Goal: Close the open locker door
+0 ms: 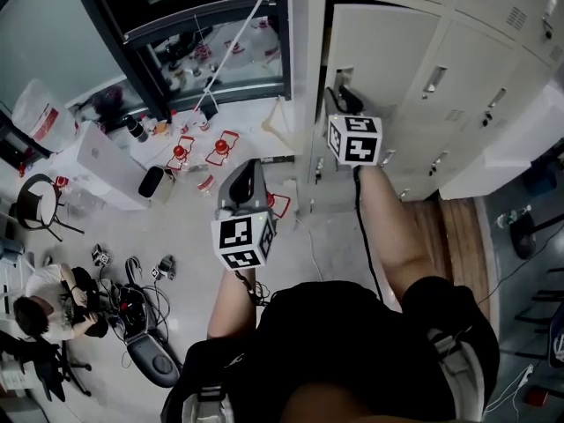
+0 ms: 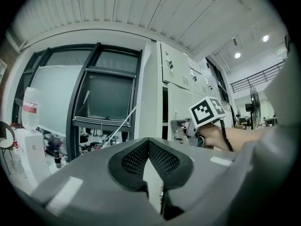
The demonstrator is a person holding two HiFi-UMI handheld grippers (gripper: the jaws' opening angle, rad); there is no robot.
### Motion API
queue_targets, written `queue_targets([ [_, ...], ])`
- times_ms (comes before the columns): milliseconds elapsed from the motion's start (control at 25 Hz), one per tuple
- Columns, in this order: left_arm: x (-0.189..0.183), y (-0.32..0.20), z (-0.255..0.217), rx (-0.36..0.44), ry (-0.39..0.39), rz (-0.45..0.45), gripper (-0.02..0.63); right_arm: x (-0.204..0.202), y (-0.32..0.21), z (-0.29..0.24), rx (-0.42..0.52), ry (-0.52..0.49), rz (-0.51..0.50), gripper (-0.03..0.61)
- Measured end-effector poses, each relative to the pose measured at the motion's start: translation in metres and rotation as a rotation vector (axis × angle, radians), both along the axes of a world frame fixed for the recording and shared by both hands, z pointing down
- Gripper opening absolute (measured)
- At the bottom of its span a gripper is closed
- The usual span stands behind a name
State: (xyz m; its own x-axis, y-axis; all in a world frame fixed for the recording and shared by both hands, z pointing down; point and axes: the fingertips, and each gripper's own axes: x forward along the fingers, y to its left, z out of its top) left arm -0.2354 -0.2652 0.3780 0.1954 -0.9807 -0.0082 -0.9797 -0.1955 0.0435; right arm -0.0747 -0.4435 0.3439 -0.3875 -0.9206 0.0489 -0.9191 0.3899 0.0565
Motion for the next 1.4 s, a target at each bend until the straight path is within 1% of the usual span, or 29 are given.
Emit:
queue_targets([
  [360, -0.017, -0.01, -0.002, -0.003, -0.006, -0.01, 0.0, -0.01, -0.029, 0.0, -0.012, 0.006, 0.025, 0.115],
  [480, -0.019, -0.011, -0.001, -0.007, -0.01, -0.011, 0.0, -0.009, -0.036, 0.002, -0.017, 0.005, 0.034, 0.091],
  [560, -0.02, -0.011, 0.001, -0.01, -0.012, -0.012, 0.0, -0.007, -0.041, 0.006, -0.039, -0.003, 0.037, 0.067],
  [720, -0.022, -0.012, 0.0, -0.013, -0.015, -0.02, 0.0, -0.005, -0.053, 0.019, -0.097, -0.033, 0.03, 0.066],
  [800, -0.024, -0.011, 0.0, -0.014, -0.014, -0.026, 0.0, -0.006, -0.057, 0.022, -0.102, -0.029, 0.029, 0.066],
  [920, -0.026, -0.009, 0.002, -0.021, -0.015, -0.033, 0.0, -0.008, -0.057, 0.022, -0.077, -0.007, 0.031, 0.064],
  [1040, -0.023, -0.009, 0.004, -0.027, -0.018, -0.031, 0.0, -0.007, -0.055, 0.021, -0.075, -0.031, 0.015, 0.064],
  [1120, -0.02, -0.009, 0.005, -0.028, -0.018, -0.025, 0.0, -0.008, -0.047, 0.018, -0.06, -0.03, -0.003, 0.066],
  [1240, -0.012, -0.011, 0.004, -0.028, -0.016, -0.016, 0.0, -0.006, -0.024, 0.007, 0.011, -0.002, -0.024, 0.066],
  [1400, 0.007, -0.016, 0.003, -0.026, -0.018, 0.009, 0.0, 0.006, 0.017, -0.011, 0.1, -0.034, -0.053, 0.066],
])
